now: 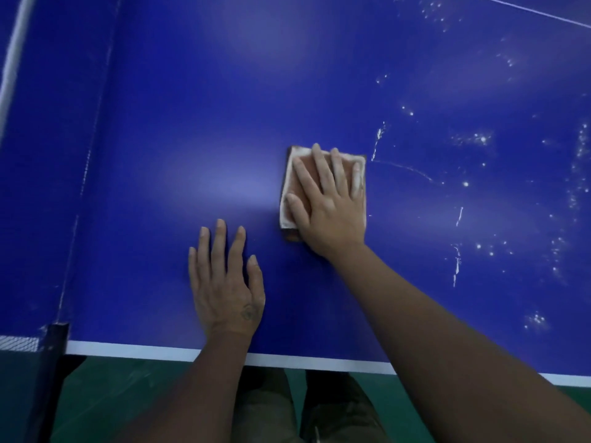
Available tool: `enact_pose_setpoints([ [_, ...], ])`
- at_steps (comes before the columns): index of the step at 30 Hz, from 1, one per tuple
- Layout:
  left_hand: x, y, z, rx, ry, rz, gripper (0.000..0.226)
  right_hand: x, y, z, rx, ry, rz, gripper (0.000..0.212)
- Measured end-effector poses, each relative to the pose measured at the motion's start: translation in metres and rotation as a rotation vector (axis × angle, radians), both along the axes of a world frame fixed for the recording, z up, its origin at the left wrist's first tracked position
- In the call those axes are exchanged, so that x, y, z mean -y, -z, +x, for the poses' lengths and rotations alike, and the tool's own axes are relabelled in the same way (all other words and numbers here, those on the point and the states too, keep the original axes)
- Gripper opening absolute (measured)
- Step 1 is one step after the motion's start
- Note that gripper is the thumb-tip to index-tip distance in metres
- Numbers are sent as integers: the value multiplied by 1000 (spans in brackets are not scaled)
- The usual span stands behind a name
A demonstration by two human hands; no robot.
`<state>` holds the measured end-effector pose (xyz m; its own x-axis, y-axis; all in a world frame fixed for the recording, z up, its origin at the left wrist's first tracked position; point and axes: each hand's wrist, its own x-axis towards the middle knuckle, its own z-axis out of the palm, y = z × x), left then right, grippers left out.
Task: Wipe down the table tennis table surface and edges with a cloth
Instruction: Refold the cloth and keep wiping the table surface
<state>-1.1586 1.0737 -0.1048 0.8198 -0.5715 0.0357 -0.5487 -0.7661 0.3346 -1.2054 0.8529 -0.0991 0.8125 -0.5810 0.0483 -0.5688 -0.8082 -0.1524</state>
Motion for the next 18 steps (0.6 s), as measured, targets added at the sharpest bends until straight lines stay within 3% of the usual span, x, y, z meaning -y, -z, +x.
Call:
enact_pose_setpoints([
  [4, 32, -6, 4, -42, -49, -95, 49, 51, 3, 3, 28, -9, -21, 61],
  [8, 111, -17, 21, -88, -58, -186, 49, 117, 2, -51, -19, 215, -8, 64],
  [13, 188, -13, 51, -64, -43, -19, 64, 152, -4, -115, -58, 338, 49, 67],
  [18, 195, 1, 55, 74, -12, 103, 69, 128, 5, -99, -39, 275, -55, 62],
])
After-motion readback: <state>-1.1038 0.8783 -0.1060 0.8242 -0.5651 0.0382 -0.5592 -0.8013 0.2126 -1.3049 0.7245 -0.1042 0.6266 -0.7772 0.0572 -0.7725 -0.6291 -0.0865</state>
